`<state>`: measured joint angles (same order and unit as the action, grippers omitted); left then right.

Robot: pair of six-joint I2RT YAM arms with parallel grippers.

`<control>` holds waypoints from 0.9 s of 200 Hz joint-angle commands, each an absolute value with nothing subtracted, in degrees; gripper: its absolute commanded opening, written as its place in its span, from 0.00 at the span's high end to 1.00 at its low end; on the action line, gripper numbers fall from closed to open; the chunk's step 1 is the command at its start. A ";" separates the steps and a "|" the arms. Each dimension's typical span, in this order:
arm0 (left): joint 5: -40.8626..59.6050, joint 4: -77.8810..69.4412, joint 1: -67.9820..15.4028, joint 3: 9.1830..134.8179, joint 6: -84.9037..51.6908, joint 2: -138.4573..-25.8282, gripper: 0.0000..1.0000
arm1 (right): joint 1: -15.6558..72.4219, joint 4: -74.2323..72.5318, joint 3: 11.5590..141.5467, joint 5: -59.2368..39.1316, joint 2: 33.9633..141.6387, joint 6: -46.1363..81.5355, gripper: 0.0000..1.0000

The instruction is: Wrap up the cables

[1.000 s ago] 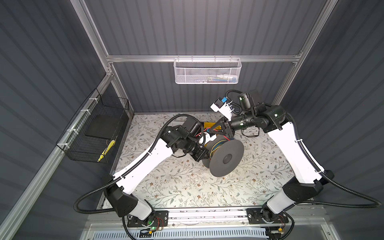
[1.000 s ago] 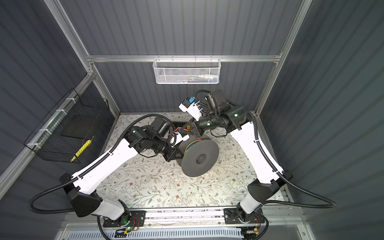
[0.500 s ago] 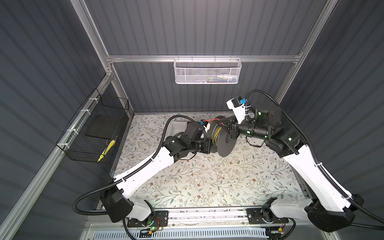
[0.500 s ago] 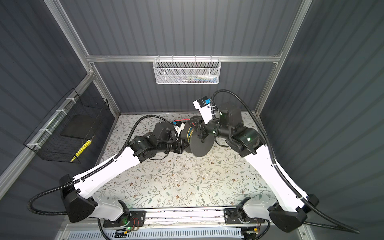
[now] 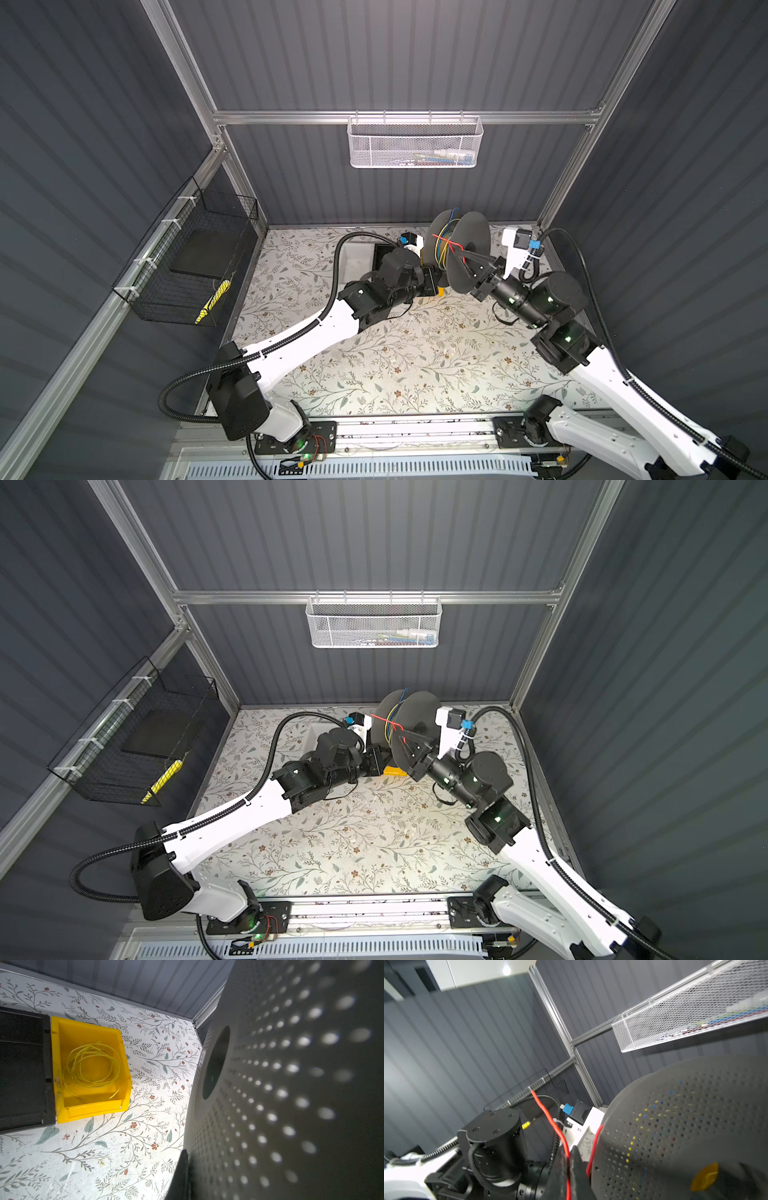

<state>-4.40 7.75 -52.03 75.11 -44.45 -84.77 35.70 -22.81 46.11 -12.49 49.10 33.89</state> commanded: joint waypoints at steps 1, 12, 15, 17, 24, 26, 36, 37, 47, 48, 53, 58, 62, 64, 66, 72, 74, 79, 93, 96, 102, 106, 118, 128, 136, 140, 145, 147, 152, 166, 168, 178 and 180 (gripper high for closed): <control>-20.90 -9.54 -47.02 76.26 -60.10 -83.71 1.00 | 37.63 -36.33 39.03 -14.25 44.27 44.52 1.00; -20.07 -11.84 -46.98 76.55 -60.52 -84.73 1.00 | 37.98 -36.72 38.43 -14.69 44.74 43.56 1.00; -19.69 -12.40 -46.98 76.67 -60.74 -85.11 1.00 | 38.09 -35.89 38.71 -15.02 44.89 42.84 1.00; -19.38 -12.57 -47.01 77.02 -60.84 -85.35 1.00 | 38.07 -35.27 38.92 -15.22 45.02 42.26 1.00; -18.34 -12.58 -46.95 78.29 -60.95 -86.38 1.00 | 38.46 -32.07 39.96 -15.24 45.09 39.96 1.00; -17.97 -12.57 -47.00 78.77 -60.94 -86.68 1.00 | 38.55 -31.13 40.25 -15.10 45.13 39.19 1.00; -15.24 -12.09 -46.98 81.68 -60.14 -88.29 1.00 | 38.77 -27.37 41.47 -14.70 44.64 35.67 1.00; -14.91 -11.98 -47.00 82.37 -60.08 -88.49 1.00 | 38.81 -27.05 41.57 -14.69 44.56 35.37 1.00; -13.38 -9.20 -47.00 85.24 -59.49 -89.63 1.00 | 38.83 -21.82 43.53 -13.79 43.52 30.84 1.00; -13.24 -8.91 -47.01 85.47 -59.45 -89.68 1.00 | 38.80 -21.19 43.78 -13.66 43.42 30.45 1.00; -12.83 -7.40 -47.07 86.24 -59.28 -89.88 1.00 | 38.84 -18.15 45.03 -12.92 42.99 28.26 1.00; -12.44 -5.61 -46.99 86.90 -59.19 -90.08 1.00 | 38.83 -15.58 46.00 -11.94 42.66 26.40 1.00; -12.35 -3.84 -47.00 87.54 -58.54 -90.16 1.00 | 38.81 -14.05 46.68 -11.40 42.34 25.19 1.00; -12.49 -2.67 -47.08 88.02 -58.10 -90.22 1.00 | 38.82 -13.40 47.00 -11.09 42.22 24.67 1.00; -12.73 -1.33 -47.06 88.52 -57.70 -90.25 1.00 | 38.73 -12.75 47.26 -10.88 42.17 24.14 1.00; -13.38 2.84 -47.07 89.99 -56.09 -90.43 1.00 | 38.76 -10.66 48.32 -10.77 42.17 22.43 1.00; -13.54 4.16 -47.08 90.31 -55.77 -90.50 1.00 | 38.72 -9.89 48.69 -10.76 42.23 21.80 1.00; -14.22 6.49 -47.09 90.54 -55.13 -90.41 1.00 | 38.68 -7.17 49.91 -10.84 42.55 20.26 1.00; -17.05 9.72 -47.18 88.23 -54.13 -88.99 1.00 | 38.73 -1.82 51.70 -11.38 43.73 16.86 1.00; -17.72 11.22 -47.12 88.09 -53.79 -88.85 1.00 | 38.69 -1.01 51.69 -11.31 43.95 16.40 1.00; -18.96 13.92 -47.26 87.98 -52.77 -88.46 1.00 | 38.75 0.00 51.22 -11.00 44.26 15.83 1.00; -19.82 15.63 -47.50 87.85 -51.92 -88.28 1.00 | 38.70 0.04 50.51 -11.03 44.44 15.67 1.00; -21.31 20.23 -48.03 87.01 -50.33 -87.45 1.00 | 38.72 -0.89 47.34 -11.10 44.66 16.16 1.00; -22.99 24.25 -49.14 86.58 -49.31 -87.19 1.00 | 38.67 -3.49 43.53 -11.11 44.44 18.06 1.00; -24.47 27.32 -49.96 86.13 -49.22 -87.04 1.00 | 38.74 -7.25 39.96 -11.69 44.22 19.75 1.00; -25.12 28.20 -50.39 85.42 -49.47 -86.80 1.00 | 38.75 -8.93 38.48 -11.98 44.14 20.49 1.00; -25.91 28.39 -50.86 84.23 -49.93 -86.27 1.00 | 38.74 -10.71 36.77 -12.22 43.99 21.28 1.00; -26.21 28.35 -51.06 83.66 -50.21 -86.06 1.00 | 38.73 -11.53 36.15 -12.39 43.96 21.60 1.00; -26.73 28.30 -51.43 82.38 -51.04 -85.58 1.00 | 38.73 -13.62 34.38 -12.60 43.95 22.04 1.00; -27.77 28.26 -52.04 78.82 -52.68 -84.65 1.00 | 38.74 -17.81 31.41 -13.37 44.54 22.75 1.00; -27.95 28.40 -52.16 78.66 -52.88 -84.64 1.00 | 38.69 -18.05 31.28 -13.56 44.73 22.65 1.00; -28.04 28.85 -52.47 78.35 -53.27 -84.87 1.00 | 38.69 -17.27 31.39 -14.46 45.88 21.87 1.00; -28.04 28.72 -52.62 78.34 -53.26 -84.96 1.00 | 38.70 -16.86 31.53 -14.67 46.08 21.55 1.00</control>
